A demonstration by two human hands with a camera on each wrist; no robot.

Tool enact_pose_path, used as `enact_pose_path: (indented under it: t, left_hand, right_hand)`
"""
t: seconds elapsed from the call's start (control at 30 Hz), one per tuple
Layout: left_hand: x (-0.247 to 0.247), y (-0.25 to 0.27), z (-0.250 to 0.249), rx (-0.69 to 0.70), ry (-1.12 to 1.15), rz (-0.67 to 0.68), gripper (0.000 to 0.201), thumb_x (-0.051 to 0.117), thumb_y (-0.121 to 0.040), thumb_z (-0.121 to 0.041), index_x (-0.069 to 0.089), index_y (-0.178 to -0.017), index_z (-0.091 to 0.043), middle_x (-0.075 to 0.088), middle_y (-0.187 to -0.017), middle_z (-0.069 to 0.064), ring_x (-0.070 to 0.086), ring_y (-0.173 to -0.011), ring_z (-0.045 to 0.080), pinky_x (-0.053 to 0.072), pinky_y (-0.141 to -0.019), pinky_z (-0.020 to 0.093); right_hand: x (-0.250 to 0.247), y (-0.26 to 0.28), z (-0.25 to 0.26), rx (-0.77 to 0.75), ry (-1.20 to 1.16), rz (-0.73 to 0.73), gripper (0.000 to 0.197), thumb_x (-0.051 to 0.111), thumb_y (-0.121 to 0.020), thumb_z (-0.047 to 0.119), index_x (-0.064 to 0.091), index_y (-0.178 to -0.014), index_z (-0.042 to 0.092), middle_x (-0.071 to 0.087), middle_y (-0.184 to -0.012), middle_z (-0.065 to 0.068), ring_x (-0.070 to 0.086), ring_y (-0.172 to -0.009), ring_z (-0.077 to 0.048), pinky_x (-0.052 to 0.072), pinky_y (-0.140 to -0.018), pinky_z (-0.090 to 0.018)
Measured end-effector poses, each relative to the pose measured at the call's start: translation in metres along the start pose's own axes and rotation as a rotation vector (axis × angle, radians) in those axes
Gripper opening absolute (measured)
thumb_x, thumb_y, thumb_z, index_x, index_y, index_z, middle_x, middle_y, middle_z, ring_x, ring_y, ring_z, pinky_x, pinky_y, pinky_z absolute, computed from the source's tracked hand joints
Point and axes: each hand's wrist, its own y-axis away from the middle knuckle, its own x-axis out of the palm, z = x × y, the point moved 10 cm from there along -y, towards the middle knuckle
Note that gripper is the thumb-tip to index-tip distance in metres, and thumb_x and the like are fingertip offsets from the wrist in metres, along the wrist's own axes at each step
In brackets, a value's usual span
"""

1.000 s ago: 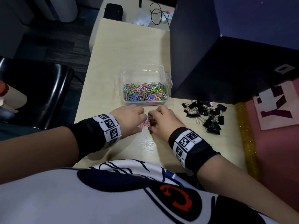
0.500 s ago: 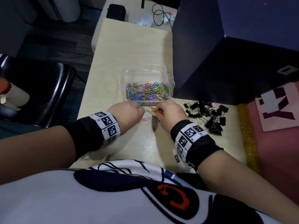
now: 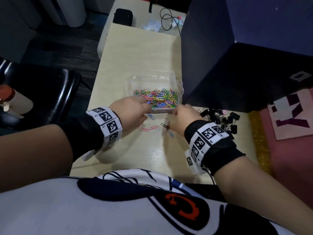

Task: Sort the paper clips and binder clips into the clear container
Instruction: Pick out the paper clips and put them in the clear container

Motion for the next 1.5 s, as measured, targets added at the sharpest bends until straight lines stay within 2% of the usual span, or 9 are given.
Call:
enact_pose_path:
  t: [0.1, 0.23, 0.43, 0.57, 0.77, 1.07, 1.2, 1.33, 1.5]
  left_hand:
    - [0.036, 0.003, -0.008, 0.042, -0.097, 0.202, 0.047, 0.052, -0.092, -0.035, 0.045, -0.135, -0.020, 0.046, -0.133, 0.002, 0.047, -0.121, 0.024, 0.043, -0.095, 0.032]
    - [0.053, -0.005, -0.012, 0.051, -0.186, 0.265, 0.057, 0.052, -0.093, -0.032, 0.031, -0.144, -0.015, 0.041, -0.141, 0.004, 0.043, -0.125, 0.026, 0.042, -0.101, 0.035]
    - [0.048, -0.008, -0.010, -0.007, -0.244, 0.237, 0.021, 0.047, -0.095, -0.022, 0.056, -0.110, -0.011, 0.055, -0.113, 0.009, 0.056, -0.104, 0.029, 0.045, -0.083, 0.035]
    - [0.051, -0.002, -0.005, -0.042, -0.256, 0.277, 0.023, 0.043, -0.097, -0.022, 0.057, -0.110, -0.010, 0.058, -0.110, 0.010, 0.058, -0.104, 0.029, 0.045, -0.080, 0.035]
    - [0.052, 0.003, -0.007, -0.030, -0.291, 0.312, 0.023, 0.041, -0.094, -0.013, 0.055, -0.111, -0.007, 0.057, -0.111, 0.011, 0.057, -0.102, 0.030, 0.045, -0.079, 0.036]
    - [0.006, -0.003, -0.005, 0.003, -0.128, 0.049, 0.029, 0.040, -0.098, -0.023, 0.061, -0.106, -0.005, 0.060, -0.104, 0.014, 0.059, -0.093, 0.035, 0.045, -0.077, 0.039]
    - [-0.039, -0.013, 0.006, -0.051, -0.017, -0.130, 0.034, 0.040, -0.097, -0.032, 0.063, -0.107, -0.009, 0.062, -0.105, 0.015, 0.061, -0.095, 0.036, 0.049, -0.079, 0.040]
    - [-0.057, -0.027, 0.015, -0.119, 0.010, -0.172, 0.030, 0.044, -0.097, -0.031, 0.063, -0.115, -0.017, 0.061, -0.112, 0.008, 0.058, -0.104, 0.029, 0.043, -0.084, 0.036]
    - [-0.035, -0.016, 0.007, -0.084, 0.004, -0.122, 0.029, 0.046, -0.095, -0.031, 0.061, -0.113, -0.015, 0.058, -0.109, 0.011, 0.058, -0.102, 0.034, 0.048, -0.084, 0.040]
  right_hand:
    - [0.030, 0.004, -0.018, 0.107, 0.032, 0.116, 0.059, 0.069, -0.083, 0.033, 0.042, -0.128, 0.006, 0.041, -0.128, -0.014, 0.051, -0.118, -0.033, 0.044, -0.096, -0.039]
    - [0.031, -0.001, -0.001, 0.021, -0.044, 0.029, 0.037, 0.056, -0.090, 0.014, 0.050, -0.126, 0.009, 0.044, -0.126, -0.012, 0.055, -0.115, -0.029, 0.044, -0.097, -0.035]
    - [0.041, 0.004, 0.039, -0.201, -0.064, 0.010, 0.039, 0.058, -0.086, 0.020, 0.054, -0.124, 0.012, 0.045, -0.124, -0.011, 0.050, -0.116, -0.033, 0.043, -0.100, -0.037]
    - [0.047, 0.009, 0.055, -0.334, 0.061, 0.000, 0.034, 0.056, -0.086, 0.012, 0.054, -0.120, 0.010, 0.046, -0.122, -0.012, 0.048, -0.114, -0.033, 0.043, -0.096, -0.038]
    - [0.045, 0.001, 0.049, -0.298, 0.074, -0.011, 0.024, 0.048, -0.094, 0.015, 0.056, -0.115, 0.007, 0.050, -0.119, -0.014, 0.053, -0.111, -0.033, 0.045, -0.091, -0.038]
    - [0.013, 0.000, 0.040, -0.235, 0.033, 0.013, 0.019, 0.058, -0.088, 0.029, 0.066, -0.102, 0.019, 0.065, -0.106, -0.005, 0.061, -0.100, -0.027, 0.052, -0.084, -0.035]
    - [-0.035, -0.004, 0.036, -0.183, -0.193, -0.181, 0.010, 0.060, -0.086, 0.030, 0.067, -0.090, 0.025, 0.066, -0.098, 0.001, 0.062, -0.093, -0.021, 0.050, -0.083, -0.030]
    - [-0.064, -0.002, 0.032, -0.173, -0.315, -0.326, 0.014, 0.058, -0.089, 0.025, 0.067, -0.100, 0.025, 0.063, -0.102, 0.004, 0.059, -0.093, -0.015, 0.043, -0.082, -0.023]
    - [-0.017, -0.002, 0.029, -0.107, -0.110, -0.138, 0.019, 0.053, -0.089, 0.027, 0.065, -0.103, 0.021, 0.063, -0.107, -0.007, 0.060, -0.101, -0.028, 0.047, -0.085, -0.031]
